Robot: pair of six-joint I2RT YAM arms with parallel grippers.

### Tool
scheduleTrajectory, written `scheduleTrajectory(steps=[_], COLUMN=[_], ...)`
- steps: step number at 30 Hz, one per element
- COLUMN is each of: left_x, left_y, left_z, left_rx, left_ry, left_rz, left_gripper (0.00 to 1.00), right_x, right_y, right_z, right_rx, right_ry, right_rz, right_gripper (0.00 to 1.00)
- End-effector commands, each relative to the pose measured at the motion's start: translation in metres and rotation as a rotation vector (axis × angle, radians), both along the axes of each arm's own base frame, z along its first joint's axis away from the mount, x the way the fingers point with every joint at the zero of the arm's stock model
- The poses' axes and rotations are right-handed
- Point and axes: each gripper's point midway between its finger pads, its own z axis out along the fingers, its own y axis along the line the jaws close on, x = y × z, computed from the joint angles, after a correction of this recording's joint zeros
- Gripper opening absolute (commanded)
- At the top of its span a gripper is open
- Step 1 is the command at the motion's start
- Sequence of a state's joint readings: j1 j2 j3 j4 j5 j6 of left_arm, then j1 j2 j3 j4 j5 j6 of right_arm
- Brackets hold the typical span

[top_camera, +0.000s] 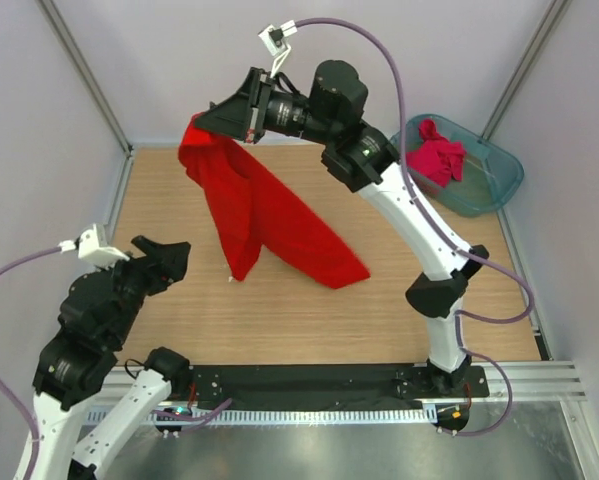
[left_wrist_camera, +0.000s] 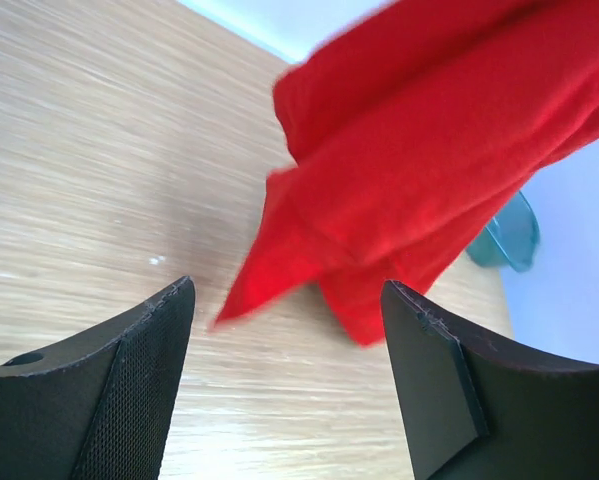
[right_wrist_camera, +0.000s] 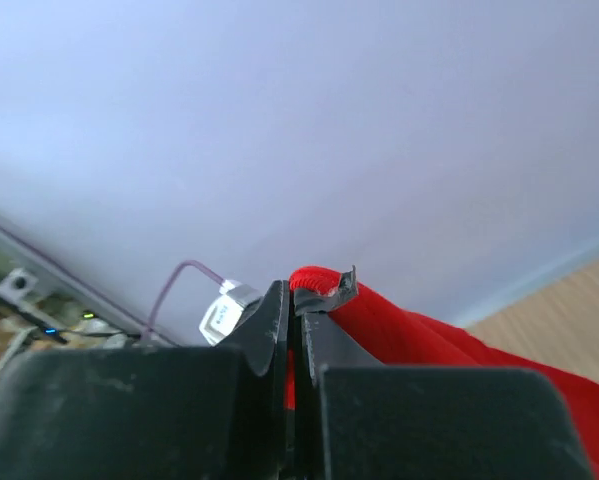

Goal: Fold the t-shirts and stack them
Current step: Flatten the tshirt out

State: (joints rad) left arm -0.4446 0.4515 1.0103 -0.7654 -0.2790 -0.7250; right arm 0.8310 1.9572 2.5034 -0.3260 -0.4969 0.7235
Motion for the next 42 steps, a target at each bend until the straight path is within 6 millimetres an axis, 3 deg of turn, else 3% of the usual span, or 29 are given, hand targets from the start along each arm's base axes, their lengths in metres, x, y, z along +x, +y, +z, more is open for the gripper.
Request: scheduleTrajectory(steps=[1,2,4,5,6,7,8,9,10,11,12,13,14,16,17,19,20,22,24,27,29,30,33,34,35,36,37,38,42], left_x=[-0.014,-0.017,-0.02,-0.021,-0.022,-0.022,-0.021,-0.021,-0.018,-0.016,-0.014,-0.011,-0.004,0.002,0.01,0.017,0.022,0.028,0.034,0.034,0.034,0.033,0.032,0.032,0.032,0.032,0.033,0.034,0.036], left_y=[0.035,0.037,0.039,0.04,0.041,0.042,0.042,0.042,0.04,0.038,0.035,0.032,0.027,0.015,0.007,-0.005,-0.011,-0.028,-0.04,-0.048,-0.046,-0.046,-0.045,-0.046,-0.047,-0.048,-0.05,-0.051,-0.05], left_z=[0.008,0.01,0.013,0.015,0.015,0.017,0.018,0.018,0.019,0.018,0.016,0.015,0.009,0.005,-0.001,-0.006,-0.012,-0.024,-0.037,-0.05,-0.056,-0.061,-0.067,-0.072,-0.073,-0.075,-0.076,-0.076,-0.076], left_rx=[0.067,0.068,0.077,0.083,0.088,0.092,0.093,0.102,0.103,0.112,0.123,0.126,0.135,0.121,0.112,0.082,0.071,0.054,0.044,0.048,0.062,0.067,0.07,0.074,0.07,0.07,0.07,0.071,0.1], left_ry=[-0.017,-0.023,-0.018,-0.016,-0.013,-0.014,-0.017,-0.019,-0.023,-0.017,-0.009,0.001,0.027,0.048,0.06,0.074,0.085,0.132,0.183,0.229,0.24,0.249,0.263,0.274,0.282,0.287,0.292,0.3,0.304], left_rz=[0.13,0.131,0.133,0.135,0.135,0.139,0.14,0.137,0.132,0.12,0.112,0.102,0.087,0.051,0.028,-0.001,-0.018,-0.079,-0.117,-0.152,-0.148,-0.147,-0.148,-0.149,-0.153,-0.157,-0.162,-0.165,-0.171], left_gripper=[0.76,0.76,0.76,0.76,0.76,0.76,0.76,0.76,0.76,0.76,0.76,0.76,0.75,0.75,0.75,0.75,0.75,0.75,0.75,0.75,0.76,0.76,0.77,0.77,0.77,0.77,0.77,0.77,0.77], right_x=[-0.084,-0.079,-0.06,-0.033,-0.043,-0.016,0.002,0.019,0.027,0.031,0.03,0.026,0.023,0.018,0.014,0.015,0.013,0.013,0.017,0.036,0.053,0.067,0.095,0.1,0.112,0.116,0.121,0.126,0.132], right_y=[-0.04,-0.04,-0.066,-0.063,-0.098,-0.129,-0.151,-0.167,-0.216,-0.234,-0.264,-0.288,-0.304,-0.333,-0.351,-0.382,-0.394,-0.42,-0.427,-0.424,-0.409,-0.396,-0.329,-0.305,-0.287,-0.277,-0.269,-0.252,-0.226], right_z=[0.098,0.09,0.069,0.019,0.024,0.005,-0.019,-0.084,-0.094,-0.137,-0.185,-0.2,-0.236,-0.275,-0.305,-0.338,-0.361,-0.382,-0.389,-0.38,-0.37,-0.378,-0.384,-0.406,-0.409,-0.417,-0.438,-0.434,-0.456], right_rx=[0.272,0.241,0.12,0.006,0.001,-0.031,-0.064,-0.157,-0.173,-0.285,-0.44,-0.528,-0.622,-0.744,-0.796,-0.926,-0.997,-1.103,-1.159,-1.15,-1.147,-1.15,-1.026,-1.026,-0.978,-0.988,-1.026,-1.027,-1.058], right_ry=[-0.128,-0.129,-0.071,-0.018,-0.038,-0.004,0.054,0.209,0.226,0.221,0.354,0.342,0.387,0.43,0.494,0.547,0.601,0.668,0.704,0.669,0.608,0.598,0.552,0.591,0.61,0.617,0.649,0.619,0.647], right_rz=[0.314,0.302,0.209,0.142,0.082,-0.029,-0.103,-0.135,-0.253,-0.295,-0.444,-0.565,-0.608,-0.688,-0.731,-0.852,-0.883,-0.969,-0.974,-0.985,-0.968,-0.935,-0.77,-0.692,-0.67,-0.657,-0.635,-0.618,-0.592], right_gripper=[0.01,0.01,0.01,0.01,0.01,0.01,0.01,0.01,0.01,0.01,0.01,0.01,0.01,0.01,0.01,0.01,0.09,0.33,0.46,0.52,0.54,0.54,0.53,0.52,0.51,0.49,0.47,0.46,0.4])
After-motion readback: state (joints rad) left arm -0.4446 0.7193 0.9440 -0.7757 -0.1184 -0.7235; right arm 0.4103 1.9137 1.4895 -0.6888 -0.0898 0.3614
